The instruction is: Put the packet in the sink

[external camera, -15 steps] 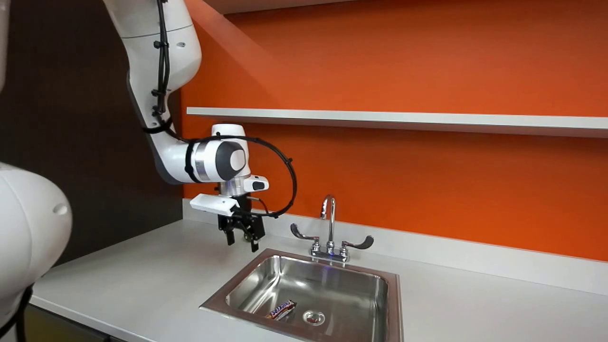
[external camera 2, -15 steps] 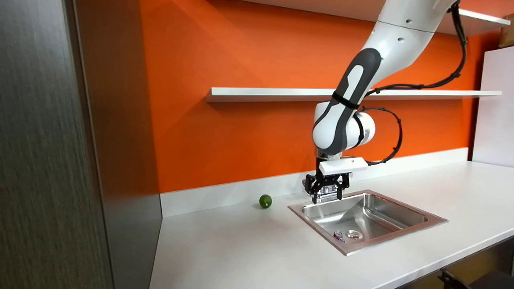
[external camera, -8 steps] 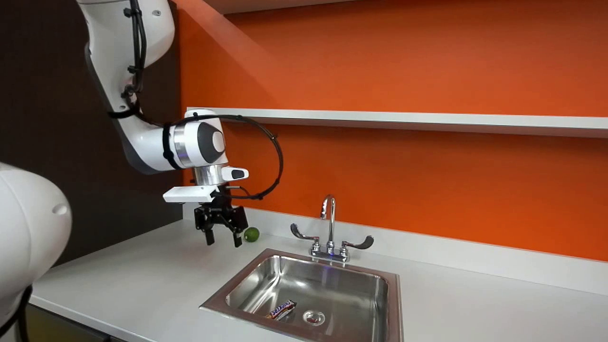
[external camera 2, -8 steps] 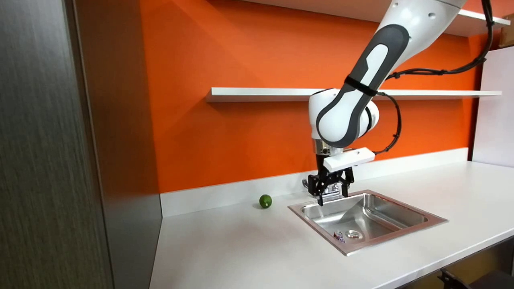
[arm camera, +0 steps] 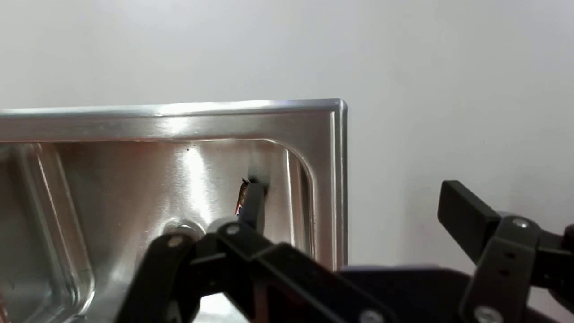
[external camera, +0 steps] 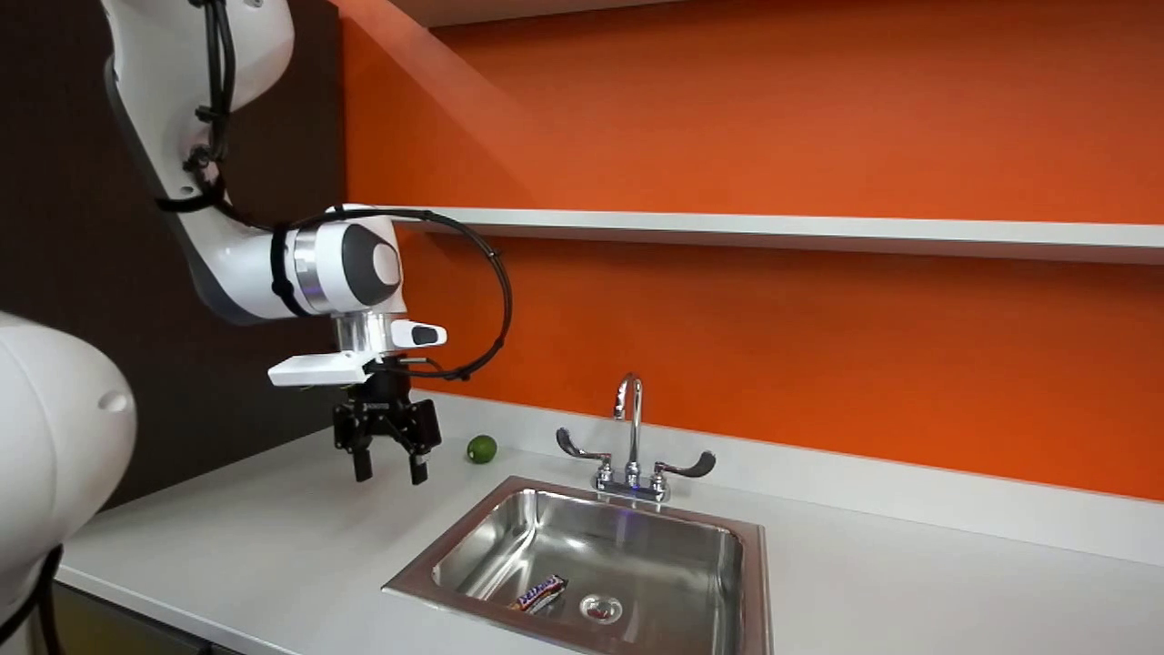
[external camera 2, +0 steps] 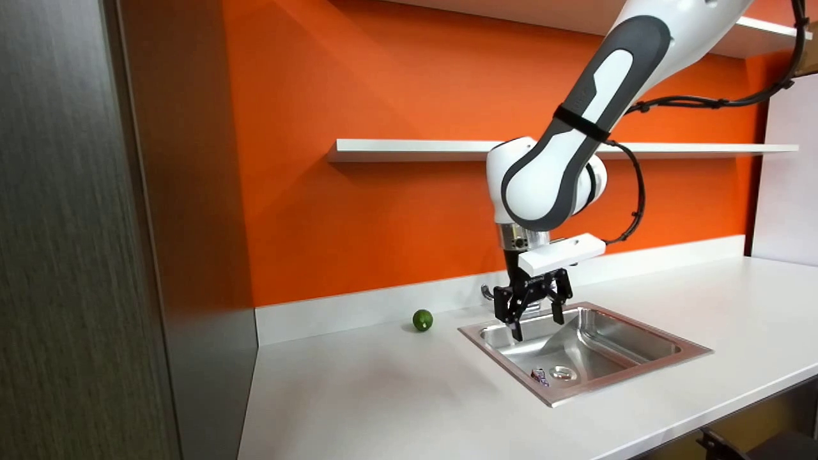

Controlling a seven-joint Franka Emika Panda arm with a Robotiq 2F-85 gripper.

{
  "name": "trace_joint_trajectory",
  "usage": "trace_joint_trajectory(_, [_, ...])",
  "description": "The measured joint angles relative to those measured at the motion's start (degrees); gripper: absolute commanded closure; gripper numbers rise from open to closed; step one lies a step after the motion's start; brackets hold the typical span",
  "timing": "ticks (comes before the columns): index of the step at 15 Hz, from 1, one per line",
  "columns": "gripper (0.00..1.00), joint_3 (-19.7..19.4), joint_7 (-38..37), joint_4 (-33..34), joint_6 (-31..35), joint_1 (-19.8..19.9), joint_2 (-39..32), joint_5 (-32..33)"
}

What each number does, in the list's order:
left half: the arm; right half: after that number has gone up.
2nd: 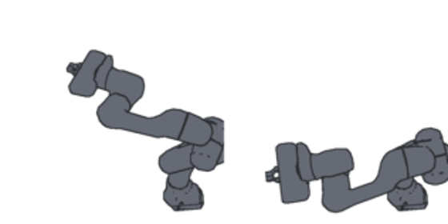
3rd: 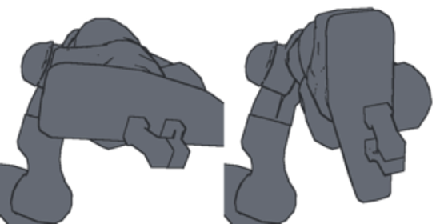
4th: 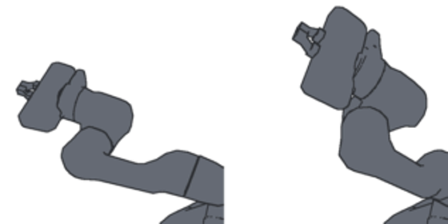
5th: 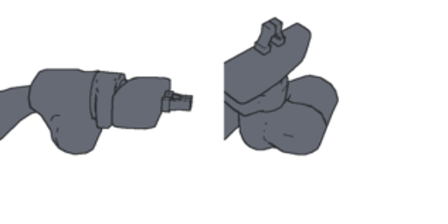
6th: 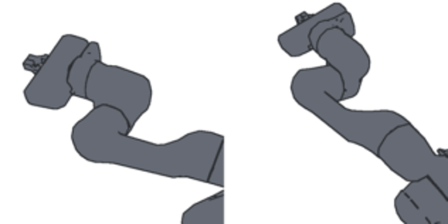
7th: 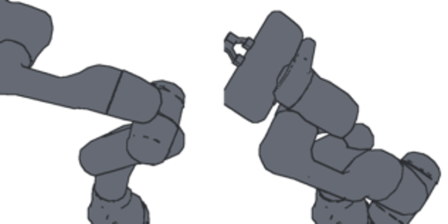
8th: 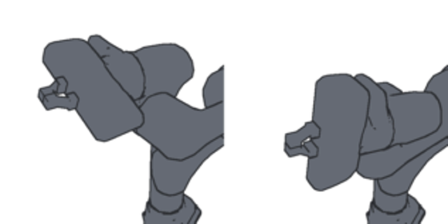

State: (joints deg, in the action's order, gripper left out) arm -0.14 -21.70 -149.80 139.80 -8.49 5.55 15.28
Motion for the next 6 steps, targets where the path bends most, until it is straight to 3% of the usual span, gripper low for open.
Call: trace_joint_trajectory(6, [0.0, 0.21, 0.0, -0.51, -0.12, 0.2, 0.59, -0.03])
